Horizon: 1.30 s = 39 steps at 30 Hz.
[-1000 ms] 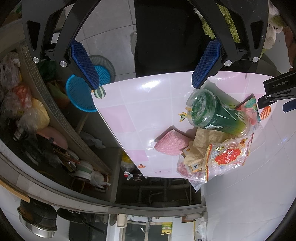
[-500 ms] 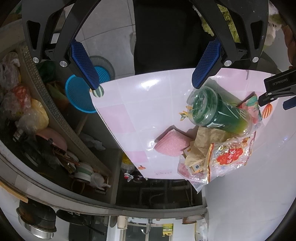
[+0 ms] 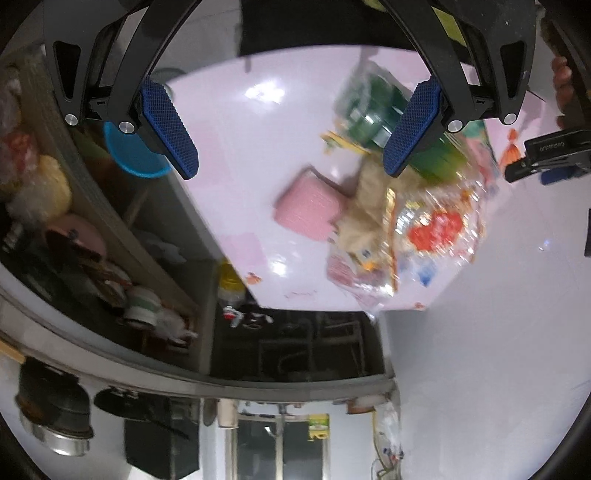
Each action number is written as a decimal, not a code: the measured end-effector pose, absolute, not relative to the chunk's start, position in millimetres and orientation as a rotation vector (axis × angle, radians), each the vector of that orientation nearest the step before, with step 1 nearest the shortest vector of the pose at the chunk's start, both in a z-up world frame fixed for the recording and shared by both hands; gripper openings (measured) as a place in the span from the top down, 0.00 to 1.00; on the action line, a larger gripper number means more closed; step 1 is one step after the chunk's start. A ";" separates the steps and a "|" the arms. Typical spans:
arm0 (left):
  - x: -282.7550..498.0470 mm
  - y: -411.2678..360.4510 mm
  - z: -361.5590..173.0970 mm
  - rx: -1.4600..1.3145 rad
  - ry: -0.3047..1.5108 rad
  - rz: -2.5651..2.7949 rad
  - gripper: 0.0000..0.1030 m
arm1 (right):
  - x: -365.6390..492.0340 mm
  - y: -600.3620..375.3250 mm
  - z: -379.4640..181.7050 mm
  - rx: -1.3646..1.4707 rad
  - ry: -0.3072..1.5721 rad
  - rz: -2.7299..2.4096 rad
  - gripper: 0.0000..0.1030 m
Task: Collect trash
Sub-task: 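Grasp the clear snack bag with the left gripper while the right tool approaches the tan paper towel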
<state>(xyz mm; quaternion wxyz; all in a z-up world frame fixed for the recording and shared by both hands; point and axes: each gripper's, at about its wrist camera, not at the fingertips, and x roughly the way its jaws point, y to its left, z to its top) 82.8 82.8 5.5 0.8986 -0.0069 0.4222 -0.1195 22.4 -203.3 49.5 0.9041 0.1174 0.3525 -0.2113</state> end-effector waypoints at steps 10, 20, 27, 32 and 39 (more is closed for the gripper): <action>106.1 87.8 21.6 -0.248 0.861 -0.583 0.05 | 63.2 -199.7 44.0 0.283 0.756 -0.344 0.07; 112.9 54.5 14.3 -0.213 0.881 -0.708 0.13 | 74.1 -204.9 27.3 0.324 0.797 -0.319 0.07; 138.6 46.8 -14.2 -0.228 0.999 -0.595 0.24 | 74.2 -212.0 22.0 0.345 0.806 -0.316 0.07; 148.1 42.8 -20.3 -0.255 1.008 -0.591 0.30 | 74.6 -215.9 18.7 0.353 0.812 -0.313 0.07; 155.8 45.6 -26.0 -0.327 1.023 -0.576 0.55 | 76.2 -217.6 17.4 0.350 0.816 -0.311 0.09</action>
